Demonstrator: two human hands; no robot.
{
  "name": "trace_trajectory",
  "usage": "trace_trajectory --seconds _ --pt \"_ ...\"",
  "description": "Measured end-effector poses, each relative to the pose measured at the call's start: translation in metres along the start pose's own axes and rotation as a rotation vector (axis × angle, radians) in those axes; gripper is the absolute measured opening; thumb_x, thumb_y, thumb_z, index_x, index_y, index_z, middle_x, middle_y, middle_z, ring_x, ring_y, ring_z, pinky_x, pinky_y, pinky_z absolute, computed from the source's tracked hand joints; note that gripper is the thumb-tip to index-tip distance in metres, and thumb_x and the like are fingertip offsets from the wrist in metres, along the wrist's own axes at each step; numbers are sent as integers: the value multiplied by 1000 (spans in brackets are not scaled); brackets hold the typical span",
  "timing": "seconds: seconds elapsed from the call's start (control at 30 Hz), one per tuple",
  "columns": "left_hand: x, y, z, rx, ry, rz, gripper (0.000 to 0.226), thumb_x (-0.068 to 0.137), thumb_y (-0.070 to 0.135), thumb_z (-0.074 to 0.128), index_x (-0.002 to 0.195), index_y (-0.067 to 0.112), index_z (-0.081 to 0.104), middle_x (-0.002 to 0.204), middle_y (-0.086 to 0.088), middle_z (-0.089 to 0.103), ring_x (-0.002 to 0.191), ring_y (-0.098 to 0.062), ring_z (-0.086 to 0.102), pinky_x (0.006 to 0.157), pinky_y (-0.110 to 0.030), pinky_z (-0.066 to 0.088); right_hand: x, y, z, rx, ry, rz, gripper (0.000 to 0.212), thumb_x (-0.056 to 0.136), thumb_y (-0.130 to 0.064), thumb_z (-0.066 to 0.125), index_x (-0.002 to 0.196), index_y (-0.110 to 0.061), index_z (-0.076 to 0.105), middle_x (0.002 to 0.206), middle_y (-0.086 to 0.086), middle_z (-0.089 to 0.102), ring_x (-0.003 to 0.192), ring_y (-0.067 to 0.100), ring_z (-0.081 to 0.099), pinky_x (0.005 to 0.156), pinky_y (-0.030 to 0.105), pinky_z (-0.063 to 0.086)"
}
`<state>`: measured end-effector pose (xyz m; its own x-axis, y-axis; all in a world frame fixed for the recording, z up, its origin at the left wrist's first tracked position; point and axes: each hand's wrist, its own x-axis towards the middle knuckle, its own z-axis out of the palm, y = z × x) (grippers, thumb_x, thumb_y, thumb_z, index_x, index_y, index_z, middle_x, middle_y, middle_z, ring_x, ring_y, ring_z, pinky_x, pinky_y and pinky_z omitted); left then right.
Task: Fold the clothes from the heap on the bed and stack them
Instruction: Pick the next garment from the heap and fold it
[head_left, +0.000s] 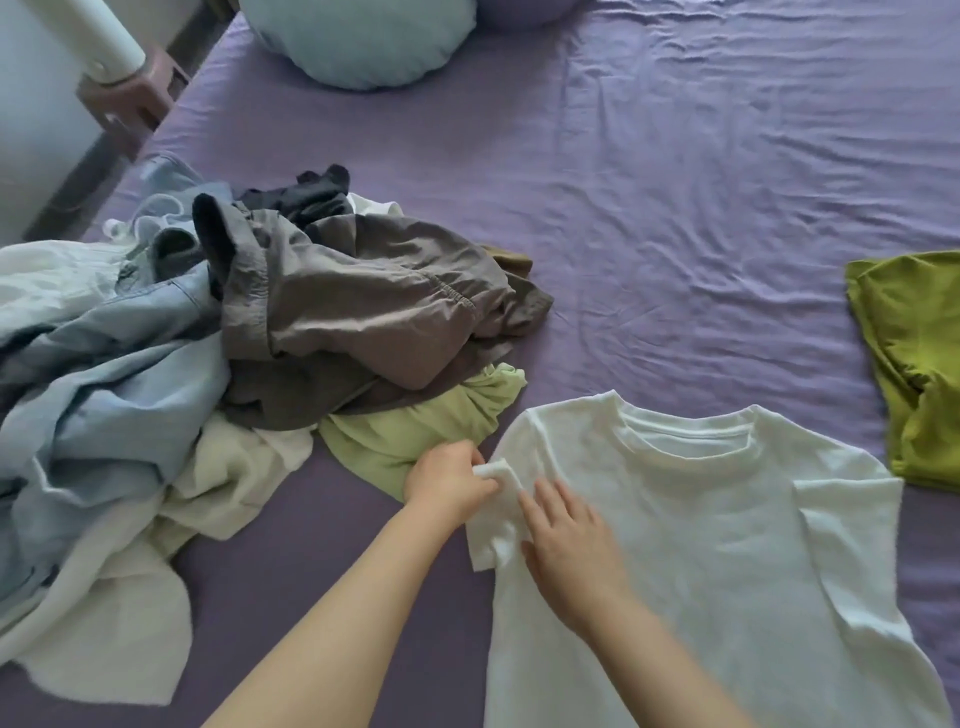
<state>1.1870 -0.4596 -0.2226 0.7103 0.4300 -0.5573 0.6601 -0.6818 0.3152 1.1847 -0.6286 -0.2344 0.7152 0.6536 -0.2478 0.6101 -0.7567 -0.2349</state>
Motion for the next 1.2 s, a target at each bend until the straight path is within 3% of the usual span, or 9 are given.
trace_trajectory --seconds 0.07,0.17,0.3,0.43,0.57,0.7,0.87,1.0,1.2 --pt "-5 -5 -3 -96 -16 57 12 77 28 64 77 26 52 86 7 60 77 -13 54 60 -25 39 2 -2 1 12 -26 49 67 66 -41 81 124 -14 62 132 10 58 121 31 55 89 42 51" --pt "-7 -11 -1 -369 -65 55 12 82 21 60 83 26 50 84 9 57 71 -6 51 58 -20 39 4 -1 15 52 -122 92 72 92 -45 49 151 -18 16 158 6 11 145 34 9 113 52 15" --pt "-13 -12 4 -374 -197 195 64 84 23 65 140 23 34 132 7 50 118 -13 51 99 -29 43 5 5 24 39 -178 99 77 95 -53 34 151 -19 -7 159 5 -8 145 30 -13 115 50 -3" --pt "-18 -3 4 -242 -87 322 91 82 10 58 152 30 3 152 0 33 133 -18 41 104 -26 37 0 10 24 39 -189 105 79 95 -55 31 150 -17 -12 159 5 -11 145 26 -15 116 46 -4" --pt "-20 20 8 -446 -40 271 97 80 14 66 152 33 3 137 -6 47 117 -21 52 84 -16 40 -7 17 15 121 -168 126 77 96 -50 35 151 -15 -5 160 3 -6 147 21 -8 118 36 1" --pt "-25 47 21 -841 -223 85 73 91 16 58 149 34 17 110 1 52 81 -13 66 61 -29 57 -16 30 3 375 -39 239 64 95 -21 43 151 -11 13 157 4 17 144 16 19 115 27 15" --pt "-27 31 49 113 35 591 41 95 12 47 135 18 49 142 -2 45 134 -21 38 105 -32 35 -29 37 6 342 9 238 77 87 -8 44 152 -22 4 159 3 8 144 17 16 114 27 18" --pt "-24 12 78 502 -75 582 66 100 48 31 153 25 -2 159 -1 -20 144 -20 -25 116 -48 -10 -47 40 14 145 -37 127 80 59 -11 77 135 -17 53 140 19 47 128 35 47 100 47 43" --pt "-21 8 98 661 -28 513 88 84 77 11 137 24 -35 148 -1 -41 133 -23 -42 109 -61 -19 -79 57 32 -49 -71 128 65 64 -28 81 126 -22 61 134 13 55 124 36 51 96 55 42"
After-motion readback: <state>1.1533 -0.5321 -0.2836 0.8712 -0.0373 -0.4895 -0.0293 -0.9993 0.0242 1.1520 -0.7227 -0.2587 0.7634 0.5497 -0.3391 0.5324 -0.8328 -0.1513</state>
